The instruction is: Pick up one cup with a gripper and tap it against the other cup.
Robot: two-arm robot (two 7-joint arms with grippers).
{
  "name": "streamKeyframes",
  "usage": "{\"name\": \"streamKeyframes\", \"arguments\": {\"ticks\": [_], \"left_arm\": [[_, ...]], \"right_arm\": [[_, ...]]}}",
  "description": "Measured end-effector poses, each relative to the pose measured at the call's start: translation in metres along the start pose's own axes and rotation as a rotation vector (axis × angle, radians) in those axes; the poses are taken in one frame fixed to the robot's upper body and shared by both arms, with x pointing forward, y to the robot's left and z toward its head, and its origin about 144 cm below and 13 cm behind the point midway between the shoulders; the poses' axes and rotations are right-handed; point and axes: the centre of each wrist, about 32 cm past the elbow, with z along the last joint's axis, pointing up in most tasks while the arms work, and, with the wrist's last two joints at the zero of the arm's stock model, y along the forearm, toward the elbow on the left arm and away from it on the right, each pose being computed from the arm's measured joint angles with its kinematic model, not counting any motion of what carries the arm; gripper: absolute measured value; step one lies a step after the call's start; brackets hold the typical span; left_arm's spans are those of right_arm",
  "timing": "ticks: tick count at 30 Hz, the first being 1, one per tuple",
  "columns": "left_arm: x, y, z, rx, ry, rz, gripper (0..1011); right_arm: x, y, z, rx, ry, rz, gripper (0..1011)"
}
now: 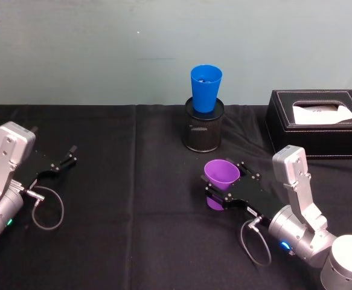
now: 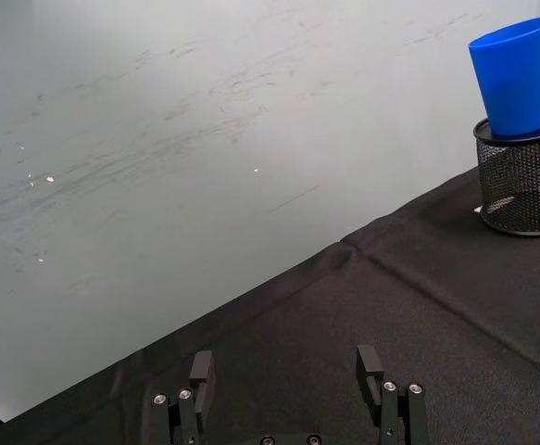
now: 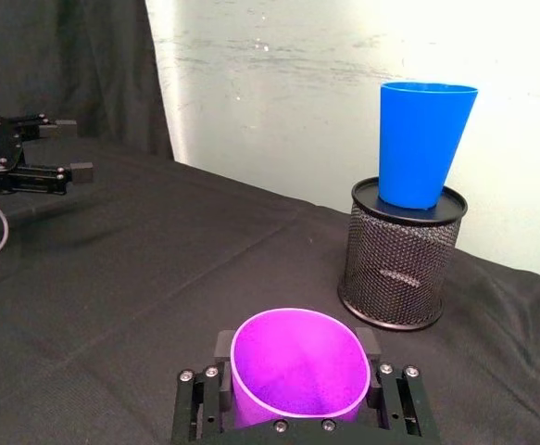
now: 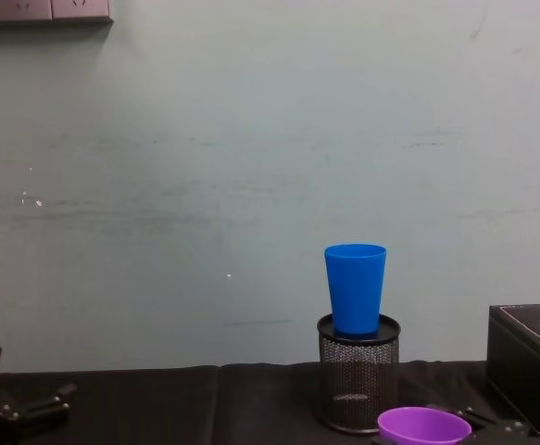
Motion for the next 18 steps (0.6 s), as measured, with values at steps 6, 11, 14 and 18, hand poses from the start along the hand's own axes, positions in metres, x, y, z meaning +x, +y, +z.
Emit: {"name": "streamKeyframes", "arguments": {"ticks": [6, 11, 14, 18], "left_arm": [[0.000, 0.000, 0.000, 0.000, 0.000, 0.000, 1000], [0.000, 0.000, 0.000, 0.000, 0.000, 0.000, 1000], [0.000, 0.000, 0.000, 0.000, 0.000, 0.000, 1000], [0.000, 0.000, 0.000, 0.000, 0.000, 0.000, 1000]], "right_arm": [[0.000, 0.000, 0.000, 0.000, 0.000, 0.000, 754], [0.002, -0.003, 0.017, 0.032, -0.031, 0.020, 754], [0.005, -0.005, 0.027, 0.044, -0.032, 0.032, 754], [0.011, -0.007, 0.048, 0.062, -0.026, 0.051, 755]]}}
